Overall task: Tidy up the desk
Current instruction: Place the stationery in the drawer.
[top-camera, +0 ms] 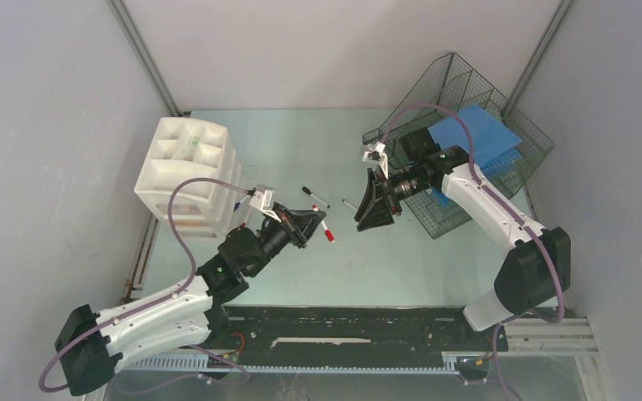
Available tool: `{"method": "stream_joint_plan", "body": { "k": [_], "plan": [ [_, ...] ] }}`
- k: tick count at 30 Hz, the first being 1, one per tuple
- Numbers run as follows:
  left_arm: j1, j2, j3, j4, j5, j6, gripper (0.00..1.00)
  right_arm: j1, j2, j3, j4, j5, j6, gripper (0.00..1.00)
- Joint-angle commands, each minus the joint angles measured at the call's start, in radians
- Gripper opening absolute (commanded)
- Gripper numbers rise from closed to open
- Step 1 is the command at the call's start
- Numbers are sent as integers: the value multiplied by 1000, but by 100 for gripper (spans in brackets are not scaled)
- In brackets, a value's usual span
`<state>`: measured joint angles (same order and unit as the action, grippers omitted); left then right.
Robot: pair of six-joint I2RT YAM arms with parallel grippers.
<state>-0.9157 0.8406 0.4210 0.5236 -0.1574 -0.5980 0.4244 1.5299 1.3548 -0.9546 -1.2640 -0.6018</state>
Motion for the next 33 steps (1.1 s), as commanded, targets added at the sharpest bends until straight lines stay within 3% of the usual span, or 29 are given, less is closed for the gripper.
{"method": "stream_joint_plan", "body": {
  "k": [1,14,33],
  "plan": [
    [17,-84,26,-283,-163,90,0,7,-4,3,18,9,8,52],
    [124,-94,134,-692,-419,167,0,6,1,4,15,25,0,52],
    [365,118,245,-735,-540,314,0,4,13,3,10,37,-10,52]
  ]
}}
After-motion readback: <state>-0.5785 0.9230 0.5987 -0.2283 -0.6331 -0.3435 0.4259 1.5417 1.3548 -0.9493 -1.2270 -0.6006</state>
